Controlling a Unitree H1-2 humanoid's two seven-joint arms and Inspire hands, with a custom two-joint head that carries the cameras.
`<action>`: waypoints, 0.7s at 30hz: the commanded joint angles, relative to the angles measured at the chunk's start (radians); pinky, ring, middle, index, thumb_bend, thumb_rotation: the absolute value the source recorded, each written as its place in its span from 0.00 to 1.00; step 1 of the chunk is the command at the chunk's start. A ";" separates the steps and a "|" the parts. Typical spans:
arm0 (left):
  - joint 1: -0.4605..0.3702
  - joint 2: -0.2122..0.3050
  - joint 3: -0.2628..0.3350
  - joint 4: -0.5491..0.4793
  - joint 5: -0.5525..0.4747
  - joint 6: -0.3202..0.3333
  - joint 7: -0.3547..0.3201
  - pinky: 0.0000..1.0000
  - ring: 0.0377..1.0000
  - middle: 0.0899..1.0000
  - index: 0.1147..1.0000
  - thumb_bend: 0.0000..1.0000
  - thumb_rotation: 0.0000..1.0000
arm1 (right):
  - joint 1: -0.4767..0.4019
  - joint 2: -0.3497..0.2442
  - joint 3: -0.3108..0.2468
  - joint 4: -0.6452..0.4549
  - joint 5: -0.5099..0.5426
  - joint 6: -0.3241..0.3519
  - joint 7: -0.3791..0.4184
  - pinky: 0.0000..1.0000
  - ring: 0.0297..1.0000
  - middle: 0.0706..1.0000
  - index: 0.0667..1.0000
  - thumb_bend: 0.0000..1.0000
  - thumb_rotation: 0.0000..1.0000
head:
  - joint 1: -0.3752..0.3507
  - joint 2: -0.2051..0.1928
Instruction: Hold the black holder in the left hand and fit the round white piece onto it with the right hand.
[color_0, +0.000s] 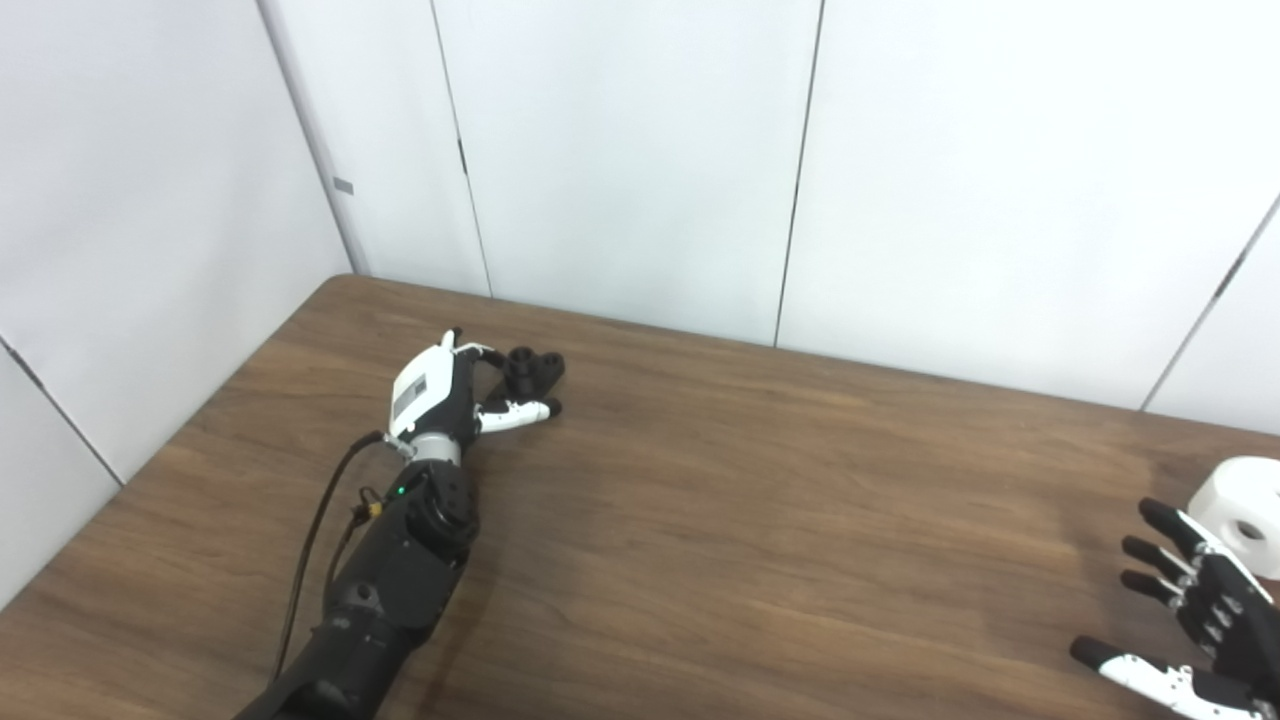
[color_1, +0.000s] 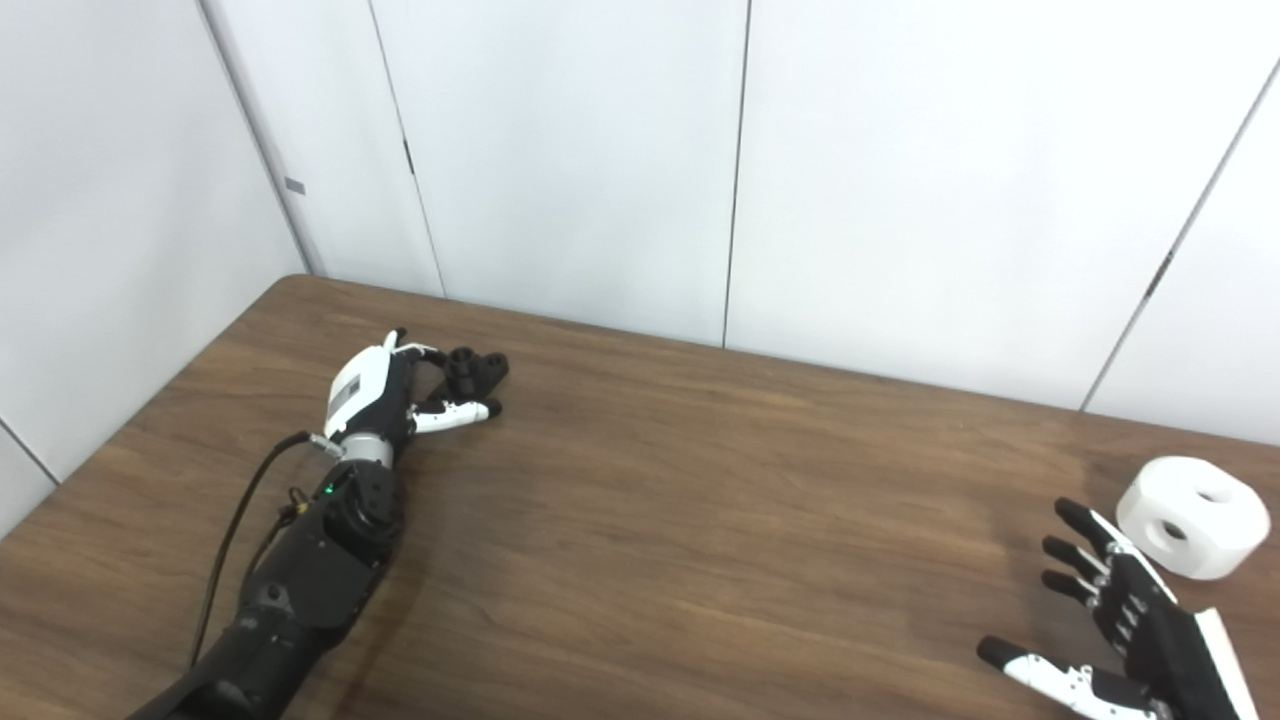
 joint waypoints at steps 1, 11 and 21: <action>-0.041 -0.005 -0.002 0.013 -0.013 -0.015 0.006 1.00 1.00 1.00 0.67 0.93 0.32 | -0.017 -0.016 -0.011 -0.032 0.006 -0.017 0.003 0.76 0.84 0.91 0.84 0.68 0.03 | 0.000 0.001; -0.050 -0.022 -0.025 0.100 -0.006 -0.082 0.070 1.00 1.00 0.90 0.42 0.53 0.05 | -0.019 -0.014 -0.016 -0.044 0.008 -0.011 0.000 0.76 0.83 0.91 0.85 0.67 0.06 | -0.001 0.009; -0.031 -0.002 -0.060 0.100 0.002 -0.105 0.072 1.00 1.00 0.87 0.42 0.52 0.06 | -0.026 -0.010 -0.015 -0.037 0.018 -0.022 0.001 0.76 0.83 0.92 0.85 0.65 0.02 | -0.004 0.013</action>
